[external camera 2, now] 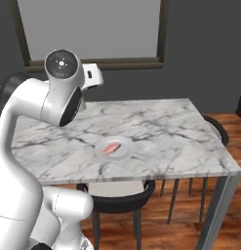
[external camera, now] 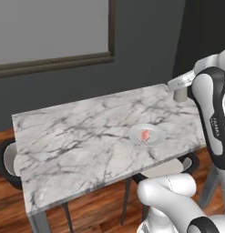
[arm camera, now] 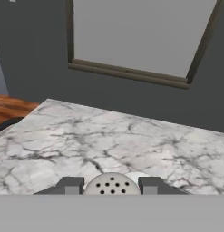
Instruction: Retrieve the shaker from the cabinet and place it next the steak on a plate on the dining table.
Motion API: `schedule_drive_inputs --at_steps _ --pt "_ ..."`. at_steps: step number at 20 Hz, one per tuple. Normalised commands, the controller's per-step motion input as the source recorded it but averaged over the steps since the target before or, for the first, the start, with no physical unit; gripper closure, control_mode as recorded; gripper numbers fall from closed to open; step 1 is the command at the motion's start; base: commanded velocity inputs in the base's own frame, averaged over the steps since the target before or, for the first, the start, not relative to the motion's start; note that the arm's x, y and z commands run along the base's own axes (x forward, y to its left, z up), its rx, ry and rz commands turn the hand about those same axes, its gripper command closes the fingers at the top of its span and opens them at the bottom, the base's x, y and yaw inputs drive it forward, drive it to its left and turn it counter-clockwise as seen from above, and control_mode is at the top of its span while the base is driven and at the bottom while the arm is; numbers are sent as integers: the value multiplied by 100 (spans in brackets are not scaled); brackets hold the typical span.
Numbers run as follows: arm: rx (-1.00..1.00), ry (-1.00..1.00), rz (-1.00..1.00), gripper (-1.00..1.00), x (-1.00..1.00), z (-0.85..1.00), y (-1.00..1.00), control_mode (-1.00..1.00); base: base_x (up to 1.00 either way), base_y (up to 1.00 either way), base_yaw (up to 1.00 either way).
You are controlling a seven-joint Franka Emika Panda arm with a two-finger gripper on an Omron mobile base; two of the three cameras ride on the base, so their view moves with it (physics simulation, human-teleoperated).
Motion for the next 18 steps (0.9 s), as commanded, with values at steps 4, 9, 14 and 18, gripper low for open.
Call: schedule_drive_inputs --at_steps 4,9,14,18 --pt "0 0 0 100 0 0 0 100 14 -70 22" --pt "0 0 0 100 0 0 0 100 12 -61 21" --pt "0 0 0 100 0 0 0 100 17 -64 26" --pt "0 0 0 100 0 0 0 100 0 -70 26"
